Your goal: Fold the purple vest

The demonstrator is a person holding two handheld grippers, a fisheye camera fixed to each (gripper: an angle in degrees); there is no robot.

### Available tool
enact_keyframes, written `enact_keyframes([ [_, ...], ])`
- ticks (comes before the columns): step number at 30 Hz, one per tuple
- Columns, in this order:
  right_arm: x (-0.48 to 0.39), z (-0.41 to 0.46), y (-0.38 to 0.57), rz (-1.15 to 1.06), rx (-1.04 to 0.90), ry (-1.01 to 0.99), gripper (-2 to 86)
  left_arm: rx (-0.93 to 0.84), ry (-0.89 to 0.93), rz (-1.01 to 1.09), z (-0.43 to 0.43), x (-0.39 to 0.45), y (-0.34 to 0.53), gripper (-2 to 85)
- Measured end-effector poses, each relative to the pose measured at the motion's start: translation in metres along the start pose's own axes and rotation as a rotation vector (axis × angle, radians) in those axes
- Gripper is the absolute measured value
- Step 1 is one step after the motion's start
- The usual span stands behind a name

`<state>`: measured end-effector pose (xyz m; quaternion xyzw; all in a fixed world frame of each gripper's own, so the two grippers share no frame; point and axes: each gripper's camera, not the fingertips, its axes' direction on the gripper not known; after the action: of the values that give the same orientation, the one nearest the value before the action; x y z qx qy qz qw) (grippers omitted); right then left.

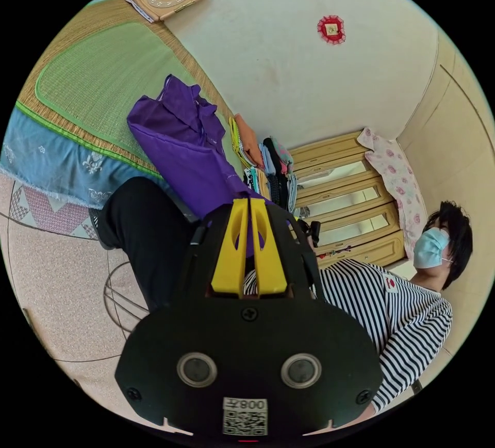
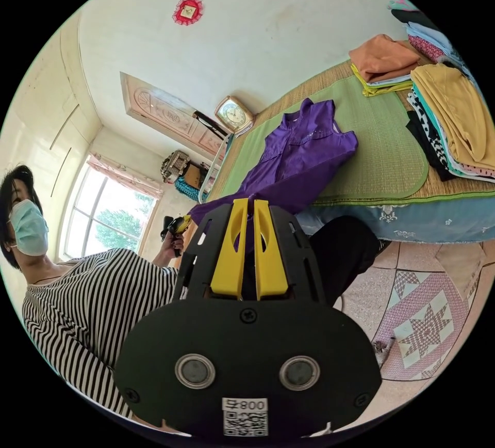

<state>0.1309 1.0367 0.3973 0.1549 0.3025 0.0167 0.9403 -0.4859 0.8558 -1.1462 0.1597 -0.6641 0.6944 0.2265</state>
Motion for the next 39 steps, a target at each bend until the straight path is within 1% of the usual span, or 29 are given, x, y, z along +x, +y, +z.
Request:
enact_keyframes([
  [5,0.005,0.007,-0.03,-0.012,0.0,-0.023,1.8,-0.005,0.01,0.006,0.016,0.008,-0.052,0.5],
  [10,0.016,0.02,-0.085,-0.028,0.011,-0.047,1.7,-0.004,0.026,0.029,0.043,0.014,-0.134,0.5],
  [14,0.03,0.036,-0.153,-0.051,0.027,-0.029,1.7,-0.005,-0.005,0.06,0.064,0.017,-0.203,0.5],
  [19,0.058,0.067,-0.248,-0.072,0.034,0.018,1.7,0.016,-0.054,0.098,0.099,0.013,-0.318,0.6],
  [21,0.078,0.088,-0.297,-0.069,0.039,0.051,1.7,0.029,-0.067,0.09,0.112,0.004,-0.356,0.7],
  [24,0.117,0.12,-0.355,-0.034,0.04,0.079,1.9,0.048,-0.133,0.063,0.134,-0.019,-0.414,0.7],
  [28,0.181,0.173,-0.409,0.059,-0.016,0.155,2.2,0.056,-0.235,-0.05,0.169,-0.07,-0.477,1.2],
  [30,0.228,0.208,-0.429,0.151,-0.062,0.181,2.5,0.057,-0.269,-0.1,0.183,-0.092,-0.494,1.6],
  [33,0.271,0.24,-0.438,0.242,-0.102,0.169,3.0,0.07,-0.288,-0.149,0.199,-0.116,-0.513,2.7],
  [36,0.282,0.247,-0.439,0.248,-0.079,0.166,3.8,0.104,-0.194,-0.133,0.205,-0.124,-0.526,4.3],
  [39,0.28,0.241,-0.435,0.245,-0.037,0.167,4.4,0.12,-0.157,-0.095,0.206,-0.118,-0.533,5.0],
])
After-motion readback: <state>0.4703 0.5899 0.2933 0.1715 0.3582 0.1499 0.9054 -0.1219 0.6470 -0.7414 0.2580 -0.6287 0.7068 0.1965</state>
